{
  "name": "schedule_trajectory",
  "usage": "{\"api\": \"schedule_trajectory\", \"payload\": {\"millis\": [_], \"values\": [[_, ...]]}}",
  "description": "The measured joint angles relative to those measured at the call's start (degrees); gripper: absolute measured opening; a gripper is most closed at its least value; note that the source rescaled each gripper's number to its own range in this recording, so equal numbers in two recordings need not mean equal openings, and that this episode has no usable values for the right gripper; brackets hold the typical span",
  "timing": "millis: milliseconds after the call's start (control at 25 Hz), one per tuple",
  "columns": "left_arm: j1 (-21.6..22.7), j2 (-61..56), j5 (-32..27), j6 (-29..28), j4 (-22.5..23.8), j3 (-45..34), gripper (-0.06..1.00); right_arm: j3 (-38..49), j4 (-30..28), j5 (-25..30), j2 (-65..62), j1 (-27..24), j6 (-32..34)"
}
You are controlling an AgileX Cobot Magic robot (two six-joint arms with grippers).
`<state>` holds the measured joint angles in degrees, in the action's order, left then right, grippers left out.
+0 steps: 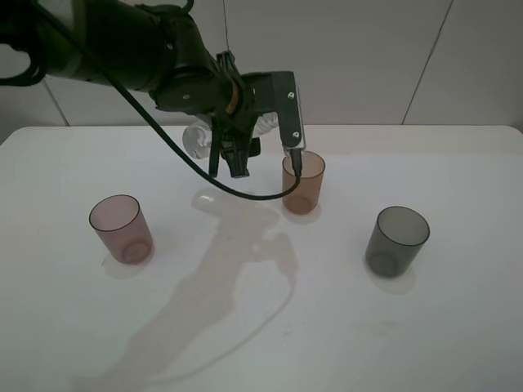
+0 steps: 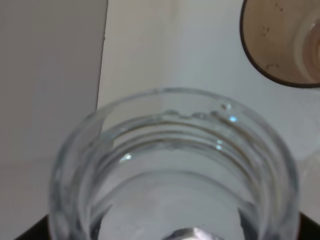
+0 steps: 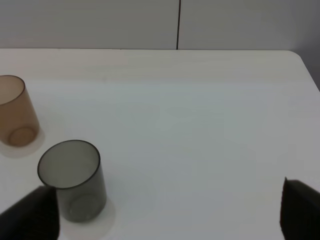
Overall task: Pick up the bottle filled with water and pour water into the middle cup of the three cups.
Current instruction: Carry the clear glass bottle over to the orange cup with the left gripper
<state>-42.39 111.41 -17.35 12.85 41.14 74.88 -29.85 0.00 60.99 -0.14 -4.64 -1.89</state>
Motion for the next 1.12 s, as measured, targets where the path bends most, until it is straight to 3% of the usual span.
{"api": "schedule_trajectory", "payload": {"millis": [480, 1120], "values": [[-4.4, 2.7, -5.6, 0.0, 12.0, 2.2, 0.01, 0.0, 0.0, 0.0, 0.0, 0.0, 0.0], [-5.3, 2.9, -5.9, 1.9, 19.0, 2.2, 0.01, 0.0, 0.0, 0.0, 0.0, 0.0, 0.0]]}}
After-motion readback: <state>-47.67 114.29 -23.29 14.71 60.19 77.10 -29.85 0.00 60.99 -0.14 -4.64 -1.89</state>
